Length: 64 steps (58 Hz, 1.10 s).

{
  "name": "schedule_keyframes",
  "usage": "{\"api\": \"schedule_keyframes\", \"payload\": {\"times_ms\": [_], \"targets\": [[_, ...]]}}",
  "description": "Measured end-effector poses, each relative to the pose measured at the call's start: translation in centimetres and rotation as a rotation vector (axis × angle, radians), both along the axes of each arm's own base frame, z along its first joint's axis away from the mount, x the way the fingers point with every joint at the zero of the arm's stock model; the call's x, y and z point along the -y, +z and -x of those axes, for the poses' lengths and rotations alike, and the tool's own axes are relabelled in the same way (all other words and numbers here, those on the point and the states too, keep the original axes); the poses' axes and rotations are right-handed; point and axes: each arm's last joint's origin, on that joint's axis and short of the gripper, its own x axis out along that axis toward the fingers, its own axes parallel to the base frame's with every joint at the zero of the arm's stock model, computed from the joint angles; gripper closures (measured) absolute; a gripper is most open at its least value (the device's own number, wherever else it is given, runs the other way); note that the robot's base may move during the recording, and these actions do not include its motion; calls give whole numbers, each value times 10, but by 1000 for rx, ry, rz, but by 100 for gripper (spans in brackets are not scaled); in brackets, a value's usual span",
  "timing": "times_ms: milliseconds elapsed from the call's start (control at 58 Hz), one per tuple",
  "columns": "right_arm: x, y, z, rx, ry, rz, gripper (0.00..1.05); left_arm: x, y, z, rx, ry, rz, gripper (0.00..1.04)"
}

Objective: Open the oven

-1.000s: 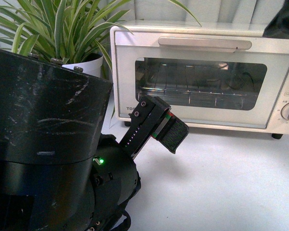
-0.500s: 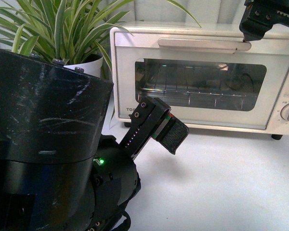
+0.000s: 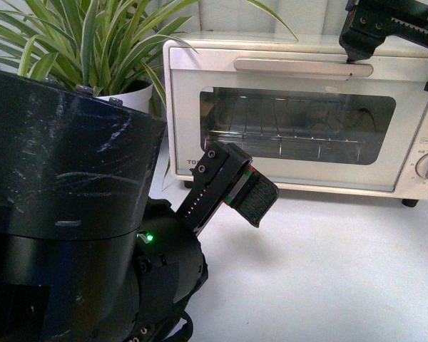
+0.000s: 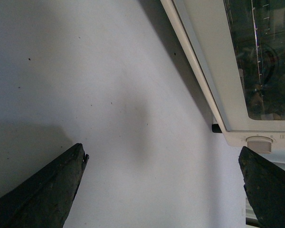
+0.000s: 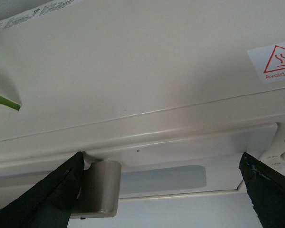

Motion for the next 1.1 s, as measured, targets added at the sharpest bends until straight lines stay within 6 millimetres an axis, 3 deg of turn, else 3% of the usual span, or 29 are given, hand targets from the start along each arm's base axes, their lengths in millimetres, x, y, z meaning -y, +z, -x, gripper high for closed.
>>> {"api": "schedule_keyframes", "payload": {"times_ms": [224,655,1103], "targets": [[0,-2,3,-6,51,17,9,0,0,0,0,1,1,6],[5,-17,29,12,147,69,9,-4,0,-2,0,14,6,6],[6,-59,69,-45,304,72,9,-5,-1,-1,-1,15,5,6]]}}
